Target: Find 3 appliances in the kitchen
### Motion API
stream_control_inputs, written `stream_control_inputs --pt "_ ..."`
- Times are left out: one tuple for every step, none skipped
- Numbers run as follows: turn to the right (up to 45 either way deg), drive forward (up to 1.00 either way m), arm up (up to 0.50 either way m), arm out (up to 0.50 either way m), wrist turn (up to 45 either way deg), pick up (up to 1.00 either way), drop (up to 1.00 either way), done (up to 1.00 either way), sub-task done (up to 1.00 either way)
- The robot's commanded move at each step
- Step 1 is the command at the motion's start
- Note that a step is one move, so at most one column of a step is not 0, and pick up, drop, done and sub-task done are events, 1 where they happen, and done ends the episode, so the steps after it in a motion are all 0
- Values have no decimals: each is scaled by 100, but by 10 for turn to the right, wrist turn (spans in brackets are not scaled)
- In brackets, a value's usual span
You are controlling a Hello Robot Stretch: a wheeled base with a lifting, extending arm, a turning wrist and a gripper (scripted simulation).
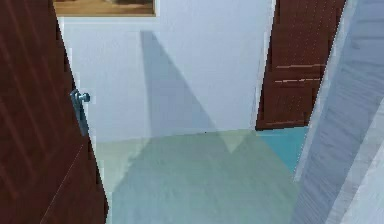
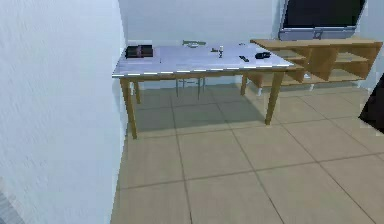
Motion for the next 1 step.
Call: stream_control_inputs --pt "0 60 0 0 0 0 0 0 0"
